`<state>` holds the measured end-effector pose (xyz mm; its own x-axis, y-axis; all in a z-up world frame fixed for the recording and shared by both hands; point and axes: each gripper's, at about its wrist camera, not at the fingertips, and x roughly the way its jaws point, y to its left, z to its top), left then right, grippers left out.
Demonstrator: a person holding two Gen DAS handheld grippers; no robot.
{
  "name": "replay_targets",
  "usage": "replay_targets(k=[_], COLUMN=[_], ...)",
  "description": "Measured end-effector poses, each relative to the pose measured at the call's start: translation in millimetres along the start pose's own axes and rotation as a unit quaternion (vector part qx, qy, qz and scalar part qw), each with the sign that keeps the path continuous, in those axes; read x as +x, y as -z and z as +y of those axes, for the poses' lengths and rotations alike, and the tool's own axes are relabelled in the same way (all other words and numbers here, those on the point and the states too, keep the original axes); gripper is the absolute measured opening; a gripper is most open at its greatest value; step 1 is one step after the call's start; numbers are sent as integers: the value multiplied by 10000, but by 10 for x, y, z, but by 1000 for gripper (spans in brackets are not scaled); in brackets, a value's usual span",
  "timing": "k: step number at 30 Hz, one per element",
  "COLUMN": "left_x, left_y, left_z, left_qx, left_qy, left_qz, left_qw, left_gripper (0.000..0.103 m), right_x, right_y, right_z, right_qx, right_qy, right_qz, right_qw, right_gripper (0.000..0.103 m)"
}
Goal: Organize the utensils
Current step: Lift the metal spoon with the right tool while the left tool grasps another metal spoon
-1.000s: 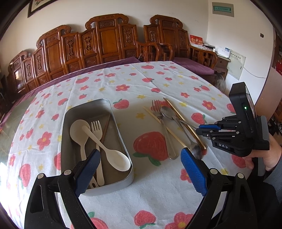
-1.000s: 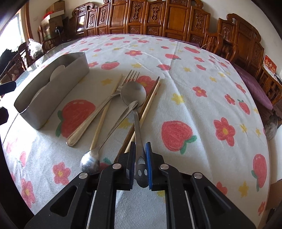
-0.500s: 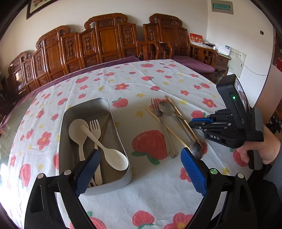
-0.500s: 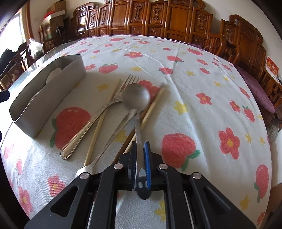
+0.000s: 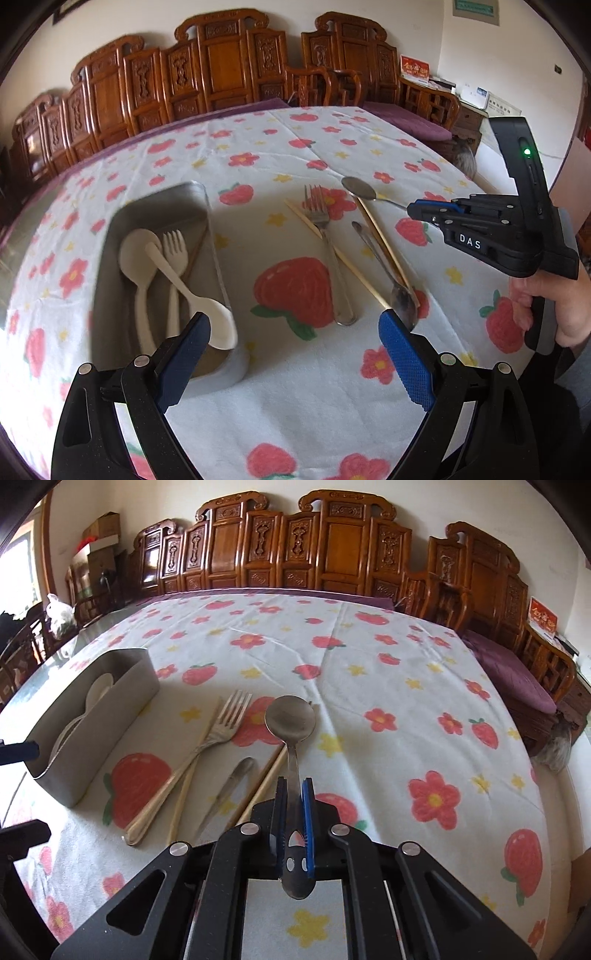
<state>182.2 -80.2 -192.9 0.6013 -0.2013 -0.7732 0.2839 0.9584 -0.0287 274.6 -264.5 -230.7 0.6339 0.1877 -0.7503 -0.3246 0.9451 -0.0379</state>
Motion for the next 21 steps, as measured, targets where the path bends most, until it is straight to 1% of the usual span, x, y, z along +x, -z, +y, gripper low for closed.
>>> replay_targets(k=[2,5,6,8,9,14,15,17,20,21], left_x=[70,132,149,143,138,52,13,-76,-188,-190], left_y=[-7,-39,-60,-121,-147,-179,-183,-200,-241,-256], left_z=[-54,-138,-158,-185,-192,-233,-243,-296,-463,-500], left_qx=[-36,28,43,41,38,100,109,140,373,428], left_qy=[65,-150,-149,-18,-14,-182,-226,-191,-164,-102], left_qz=[57,30,33,0,-11,-142,-204,-354,-608,-629], left_qw=[10000,9999,9999,10000,10000,9997,9995,9991,9973,9970], left_gripper=[89,89,89,89,89,89,89,89,89,89], right_x=[-4,29,56,90,93,101,97,99,111,118], right_y=[26,68,79,105,107,115,116,115,119,125], right_z=[-49,-141,-170,-215,-227,-240,-236,-231,-232,-239], right_qx=[-20,61,94,174,197,249,256,266,293,299], right_qy=[145,216,232,202,169,118,109,86,67,73], right_qz=[17,123,176,254,255,248,244,244,285,308], right_qw=[9999,9997,9995,9993,9993,9993,9993,9993,9991,9991], right_gripper=[9,9,9,9,9,9,9,9,9,10])
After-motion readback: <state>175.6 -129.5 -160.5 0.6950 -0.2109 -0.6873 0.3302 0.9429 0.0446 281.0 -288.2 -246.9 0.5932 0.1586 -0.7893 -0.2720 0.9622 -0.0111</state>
